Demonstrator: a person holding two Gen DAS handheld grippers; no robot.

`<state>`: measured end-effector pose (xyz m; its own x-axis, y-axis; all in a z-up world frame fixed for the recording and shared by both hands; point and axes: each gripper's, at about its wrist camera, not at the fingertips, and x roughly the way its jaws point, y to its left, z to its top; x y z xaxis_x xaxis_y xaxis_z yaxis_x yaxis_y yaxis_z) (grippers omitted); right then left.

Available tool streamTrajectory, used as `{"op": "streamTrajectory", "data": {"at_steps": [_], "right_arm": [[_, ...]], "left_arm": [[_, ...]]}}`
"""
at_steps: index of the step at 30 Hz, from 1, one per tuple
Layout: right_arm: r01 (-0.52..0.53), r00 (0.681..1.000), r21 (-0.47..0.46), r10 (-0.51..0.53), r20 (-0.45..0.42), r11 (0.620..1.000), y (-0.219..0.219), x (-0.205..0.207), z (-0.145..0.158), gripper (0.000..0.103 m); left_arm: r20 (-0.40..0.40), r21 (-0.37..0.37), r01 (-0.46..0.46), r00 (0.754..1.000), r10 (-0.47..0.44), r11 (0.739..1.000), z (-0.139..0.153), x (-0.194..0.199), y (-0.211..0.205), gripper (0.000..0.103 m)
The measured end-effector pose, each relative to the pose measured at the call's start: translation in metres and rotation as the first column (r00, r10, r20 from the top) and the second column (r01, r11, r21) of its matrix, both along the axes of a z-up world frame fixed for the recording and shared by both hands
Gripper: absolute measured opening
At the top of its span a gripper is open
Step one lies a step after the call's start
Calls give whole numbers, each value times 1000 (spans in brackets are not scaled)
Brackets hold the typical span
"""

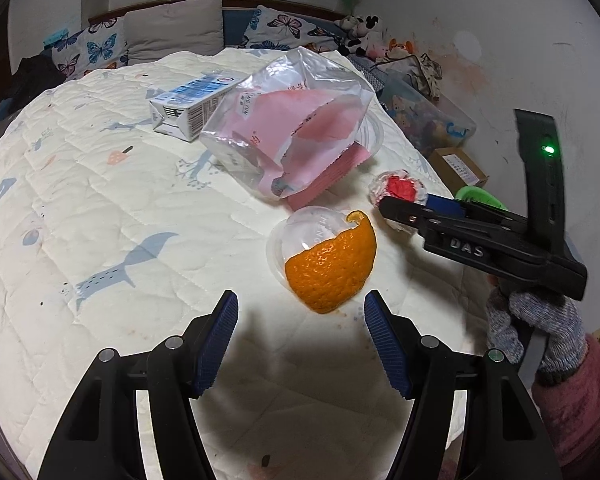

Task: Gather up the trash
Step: 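Grasp the crumpled white-red paper with the right tool while the left tool grasps the orange peel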

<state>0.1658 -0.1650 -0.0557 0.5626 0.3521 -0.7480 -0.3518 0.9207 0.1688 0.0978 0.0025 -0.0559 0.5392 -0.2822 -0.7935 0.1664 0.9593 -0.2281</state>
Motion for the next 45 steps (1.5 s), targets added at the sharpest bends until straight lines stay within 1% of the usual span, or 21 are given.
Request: {"op": "streamTrajectory", "data": {"at_steps": [4, 7, 9, 13, 18, 23, 27, 32, 38, 41, 43, 44, 45], "right_arm": [[16, 1000, 7, -16, 16, 1000, -11, -9, 6, 56], [28, 999, 9, -28, 27, 1000, -19, -16, 9, 56], [36, 999, 12, -36, 33, 999, -25, -21, 11, 56], [51, 998, 20, -51, 41, 999, -34, -31, 14, 56], [57, 998, 28, -58, 39, 998, -41, -39, 13, 56], [65, 997, 41, -66, 36, 997, -45, -47, 11, 56], [74, 997, 47, -76, 34, 996, -51, -51, 9, 56], [88, 996, 58, -90, 30, 994, -58, -55, 8, 56], [98, 995, 65, -99, 21, 993, -63, -58, 6, 56], [101, 995, 68, -102, 18, 993, -64, -60, 5, 56], [102, 995, 66, -103, 18, 993, -65, -61, 4, 56], [102, 995, 65, -103, 17, 993, -65, -61, 4, 56], [103, 994, 66, -105, 16, 992, -65, -62, 4, 56]], "left_arm": [[-12, -7, -12, 1000, 12, 1000, -2, 6, -4, 64], [-28, -18, -30, 999, 30, 999, -4, 9, -8, 70], [-39, -27, -46, 998, 45, 999, -4, 12, -12, 71], [-49, -20, -91, 995, 90, 996, -6, 16, -19, 76], [-87, -35, -197, 977, 194, 980, -14, 23, -20, 77], [-115, -58, -279, 956, 271, 959, -17, 29, -24, 78], [-131, -67, -333, 938, 322, 941, -19, 34, -25, 81], [-150, -63, -379, 918, 366, 923, -24, 39, -29, 81], [-154, -64, -392, 913, 379, 918, -27, 43, -37, 81], [-135, -64, -398, 912, 387, 915, -25, 41, -39, 81], [-118, -62, -384, 919, 375, 921, -23, 41, -40, 74], [-116, -59, -378, 922, 370, 924, -23, 41, -40, 68], [-117, -61, -370, 925, 361, 927, -23, 40, -40, 67]]}}
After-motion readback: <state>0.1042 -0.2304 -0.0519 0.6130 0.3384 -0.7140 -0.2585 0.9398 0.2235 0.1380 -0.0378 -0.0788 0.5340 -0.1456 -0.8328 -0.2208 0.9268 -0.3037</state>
